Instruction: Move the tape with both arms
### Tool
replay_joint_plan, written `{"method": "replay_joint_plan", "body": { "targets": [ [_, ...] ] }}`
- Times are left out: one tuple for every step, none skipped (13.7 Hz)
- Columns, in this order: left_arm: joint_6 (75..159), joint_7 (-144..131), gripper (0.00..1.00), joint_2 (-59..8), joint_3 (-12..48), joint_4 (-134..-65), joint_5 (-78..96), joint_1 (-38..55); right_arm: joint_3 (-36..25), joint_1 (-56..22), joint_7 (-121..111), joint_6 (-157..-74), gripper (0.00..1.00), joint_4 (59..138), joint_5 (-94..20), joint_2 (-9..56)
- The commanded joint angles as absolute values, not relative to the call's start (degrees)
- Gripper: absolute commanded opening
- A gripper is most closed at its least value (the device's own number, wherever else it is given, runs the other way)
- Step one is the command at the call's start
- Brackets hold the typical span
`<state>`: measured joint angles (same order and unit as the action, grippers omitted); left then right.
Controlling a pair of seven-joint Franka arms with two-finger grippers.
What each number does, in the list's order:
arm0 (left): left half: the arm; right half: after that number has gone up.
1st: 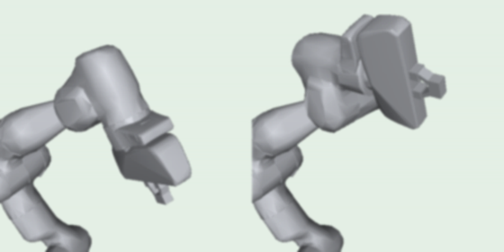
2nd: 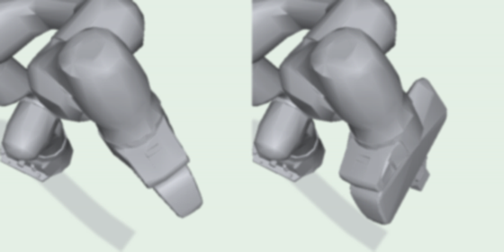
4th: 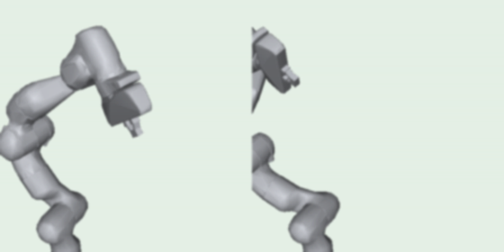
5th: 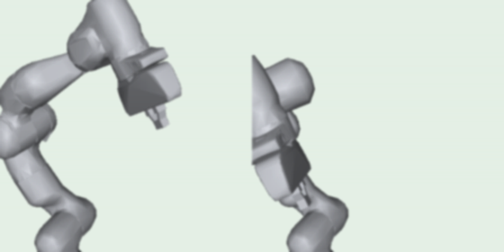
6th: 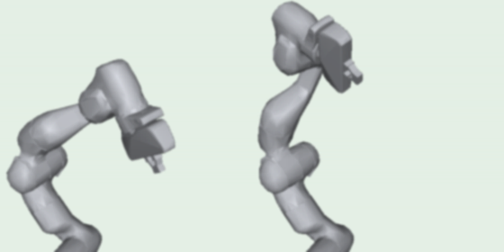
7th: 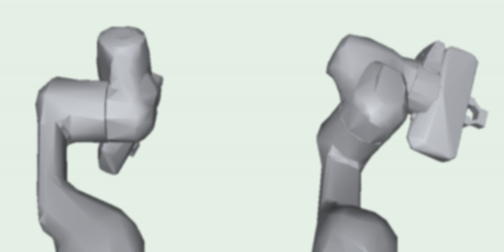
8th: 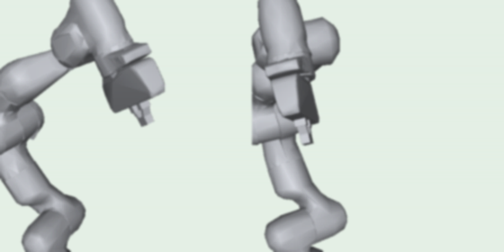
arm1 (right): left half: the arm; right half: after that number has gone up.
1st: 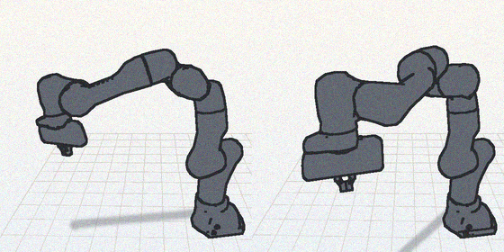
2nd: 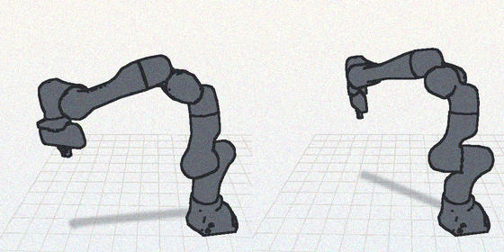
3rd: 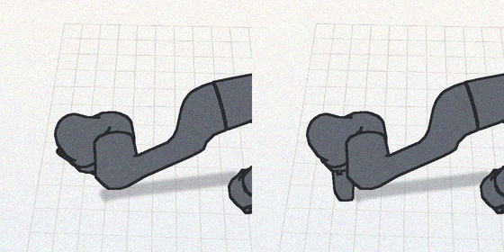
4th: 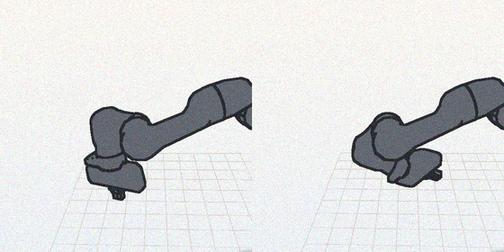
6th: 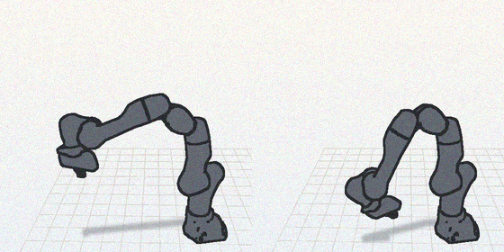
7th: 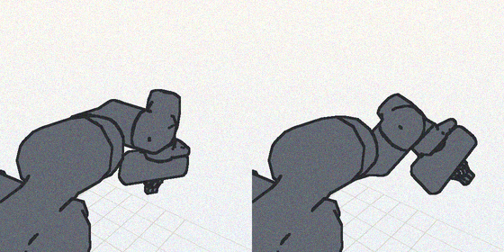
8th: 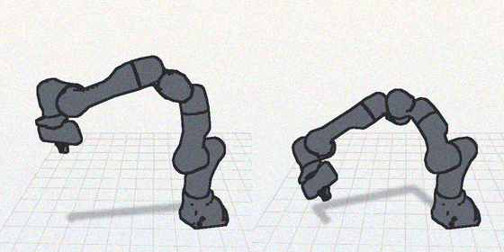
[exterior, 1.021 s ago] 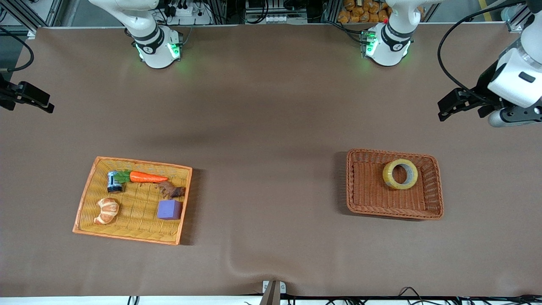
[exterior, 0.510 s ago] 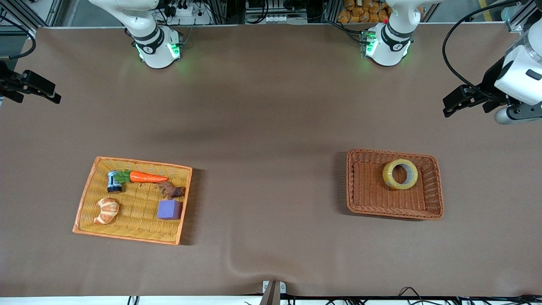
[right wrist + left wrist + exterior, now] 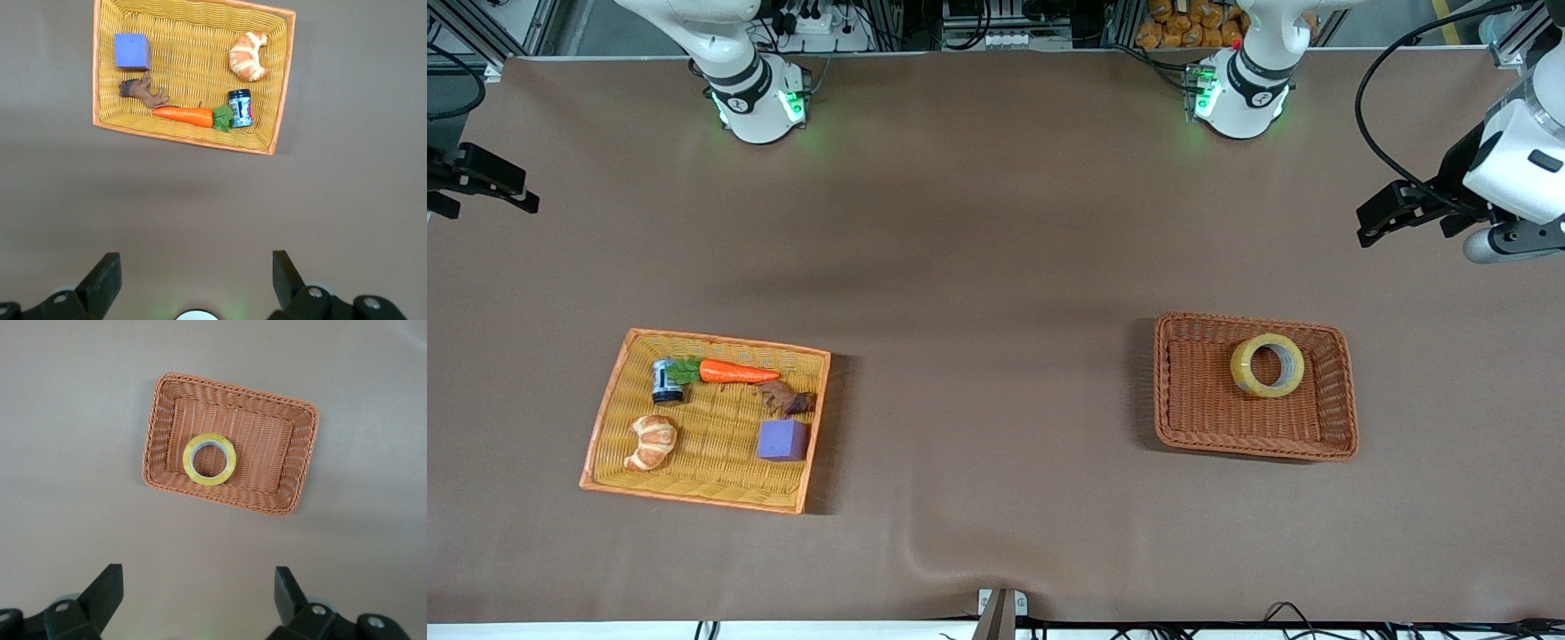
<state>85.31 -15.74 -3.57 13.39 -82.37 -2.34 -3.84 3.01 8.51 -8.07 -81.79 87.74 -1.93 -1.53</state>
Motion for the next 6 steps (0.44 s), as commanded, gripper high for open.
{"method": "replay_joint_plan", "body": {
  "targets": [
    [85.08, -12.67, 1.0, -2.55, 12.66, -82.88, -1.32, -3.78, 3.69, 9.32, -8.79, -82.09, 1.0, 88.59, -2.64, -2.02],
    [85.08, -10.05, 1.0, -2.46, 12.66, -82.88, -1.49, -3.69, 3.78, 9.32, -8.79, -82.18, 1.0, 88.59, -2.64, -2.02],
    [85.08, -8.45, 1.0, -2.46, 12.57, -82.88, -1.76, -3.69, 3.78, 9.14, -8.79, -82.18, 1.0, 88.59, -2.64, -2.02],
    [85.08, -7.48, 1.0, -2.46, 12.57, -82.79, -1.84, -3.78, 3.87, 9.14, -8.88, -82.09, 1.0, 88.59, -2.64, -2.02],
    [84.99, -6.95, 1.0, -2.37, 12.57, -82.53, -1.85, -4.13, 3.95, 9.05, -8.88, -82.0, 1.0, 88.68, -2.64, -2.02],
    [84.9, -6.33, 1.0, -2.37, 12.57, -82.53, -1.85, -4.91, 3.96, 8.97, -8.88, -81.91, 1.0, 88.77, -2.64, -2.11]
  ]
}}
